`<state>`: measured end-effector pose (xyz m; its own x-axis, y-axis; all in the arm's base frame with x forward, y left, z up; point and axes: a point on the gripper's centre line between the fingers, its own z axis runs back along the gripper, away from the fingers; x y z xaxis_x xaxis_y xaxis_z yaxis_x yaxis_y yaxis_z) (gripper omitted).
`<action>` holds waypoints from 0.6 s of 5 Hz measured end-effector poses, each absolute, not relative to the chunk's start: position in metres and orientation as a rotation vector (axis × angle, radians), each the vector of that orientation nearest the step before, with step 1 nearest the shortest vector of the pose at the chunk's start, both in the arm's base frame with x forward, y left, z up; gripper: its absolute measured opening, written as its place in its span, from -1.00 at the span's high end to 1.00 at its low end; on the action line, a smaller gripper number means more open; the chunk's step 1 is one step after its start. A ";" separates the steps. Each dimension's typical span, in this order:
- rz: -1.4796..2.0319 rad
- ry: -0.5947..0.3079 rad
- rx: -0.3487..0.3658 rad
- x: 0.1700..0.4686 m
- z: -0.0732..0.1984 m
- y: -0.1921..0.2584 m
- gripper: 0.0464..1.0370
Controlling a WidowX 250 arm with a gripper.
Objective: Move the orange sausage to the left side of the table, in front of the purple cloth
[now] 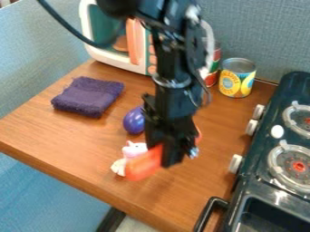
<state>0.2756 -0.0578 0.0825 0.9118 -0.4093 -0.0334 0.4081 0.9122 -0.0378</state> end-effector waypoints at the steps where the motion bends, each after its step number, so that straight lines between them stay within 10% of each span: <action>1: -0.375 0.064 -0.032 0.269 0.093 -0.035 -0.02; 3: -0.145 0.120 -0.045 0.262 0.082 0.060 -0.02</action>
<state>0.2618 0.0597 0.0823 0.9823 -0.1472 -0.1156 0.1419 0.9885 -0.0531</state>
